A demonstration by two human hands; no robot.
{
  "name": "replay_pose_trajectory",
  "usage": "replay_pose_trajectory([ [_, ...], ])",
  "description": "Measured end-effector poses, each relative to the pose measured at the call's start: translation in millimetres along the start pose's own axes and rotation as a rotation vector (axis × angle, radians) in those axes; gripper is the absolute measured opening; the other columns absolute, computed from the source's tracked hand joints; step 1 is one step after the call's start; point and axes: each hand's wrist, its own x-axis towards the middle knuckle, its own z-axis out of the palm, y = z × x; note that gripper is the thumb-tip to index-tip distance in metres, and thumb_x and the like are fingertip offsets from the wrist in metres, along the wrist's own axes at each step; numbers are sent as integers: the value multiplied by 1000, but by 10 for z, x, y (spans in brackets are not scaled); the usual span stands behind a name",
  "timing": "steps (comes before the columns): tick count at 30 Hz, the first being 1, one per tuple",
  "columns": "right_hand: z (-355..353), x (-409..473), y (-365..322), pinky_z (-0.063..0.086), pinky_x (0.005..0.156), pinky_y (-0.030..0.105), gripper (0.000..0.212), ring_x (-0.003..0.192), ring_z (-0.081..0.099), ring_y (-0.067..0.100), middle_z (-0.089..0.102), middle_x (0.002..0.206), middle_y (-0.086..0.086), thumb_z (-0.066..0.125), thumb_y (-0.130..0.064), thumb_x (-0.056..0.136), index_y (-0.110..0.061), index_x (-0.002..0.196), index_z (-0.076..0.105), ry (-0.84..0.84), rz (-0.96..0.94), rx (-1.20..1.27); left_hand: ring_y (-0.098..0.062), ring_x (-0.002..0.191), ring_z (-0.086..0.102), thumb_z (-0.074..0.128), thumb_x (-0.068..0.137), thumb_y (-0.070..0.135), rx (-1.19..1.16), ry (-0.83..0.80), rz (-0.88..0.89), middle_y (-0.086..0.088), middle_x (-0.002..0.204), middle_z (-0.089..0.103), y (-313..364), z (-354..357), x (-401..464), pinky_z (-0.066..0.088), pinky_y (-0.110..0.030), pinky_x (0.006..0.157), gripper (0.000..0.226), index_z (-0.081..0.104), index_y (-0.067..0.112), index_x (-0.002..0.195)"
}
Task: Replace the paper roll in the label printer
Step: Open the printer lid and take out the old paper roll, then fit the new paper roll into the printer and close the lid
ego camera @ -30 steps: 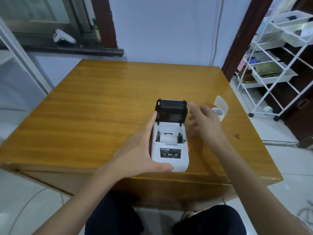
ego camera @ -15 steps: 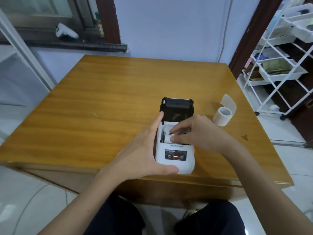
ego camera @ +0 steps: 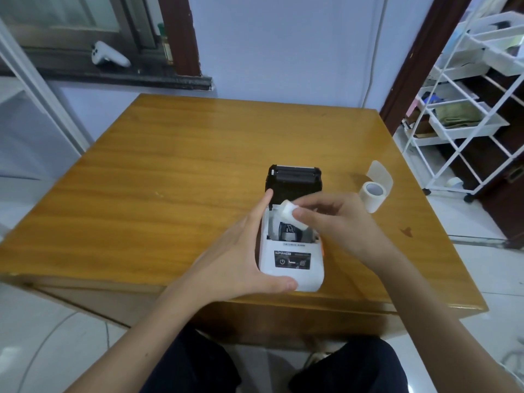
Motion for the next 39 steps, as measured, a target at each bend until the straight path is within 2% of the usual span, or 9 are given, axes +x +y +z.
replay_pose_trajectory([
  [5,-236,-274,163,48,62,21,12,66,57,15,75,78,-15,70,-21,86,-30,91,76,269,-26,47,-1,135,37,83,54,65,-14,0,16,35,150,22,-29,18,10,39,-41,107,136,-27,66,134],
  [8,-527,-404,399,51,73,26,15,75,63,10,72,83,-18,68,-36,86,-34,100,74,390,131,-206,2,136,34,83,54,65,-17,-1,28,44,140,17,-41,24,7,37,-37,108,136,-26,66,135],
  [12,-784,-522,548,39,64,17,22,79,55,-1,59,86,-29,63,-39,90,-29,109,71,466,268,-446,1,136,34,82,53,66,-31,0,33,41,144,18,-44,23,4,38,-40,109,134,-22,64,138],
  [17,-887,-467,538,41,61,22,25,77,54,3,59,82,-18,63,-37,91,-24,110,71,400,318,-504,3,135,33,81,53,66,-27,5,30,53,131,14,-40,16,-9,37,-37,107,131,-22,70,133],
  [23,-893,-242,374,52,76,37,48,95,64,21,70,109,2,57,-52,87,-15,116,70,531,306,-525,2,133,36,81,53,66,-16,6,29,51,134,17,-20,10,-6,39,-37,106,131,-21,67,135],
  [27,-867,-45,246,47,59,35,62,70,59,24,55,72,2,50,-73,80,-13,76,62,451,410,-682,1,132,38,81,54,65,-15,14,28,43,139,23,-12,10,-7,41,-37,104,130,-22,70,133],
  [30,-839,69,217,53,75,41,73,81,60,26,68,99,12,52,-70,81,-3,108,65,396,465,-743,3,129,40,82,54,64,-22,14,29,46,136,25,-11,20,-5,41,-35,103,129,-21,71,132],
  [34,-801,150,209,52,73,38,69,91,61,25,67,114,9,57,-63,82,-14,130,57,329,431,-740,3,132,38,82,54,64,-40,22,18,37,145,29,-5,16,-11,41,-38,105,130,-16,66,140],
  [39,-834,223,246,50,68,32,50,87,59,22,63,108,5,61,-48,87,-25,131,56,197,391,-681,0,134,38,81,53,66,-42,27,14,32,151,30,7,12,-10,41,-43,107,130,-14,65,140],
])
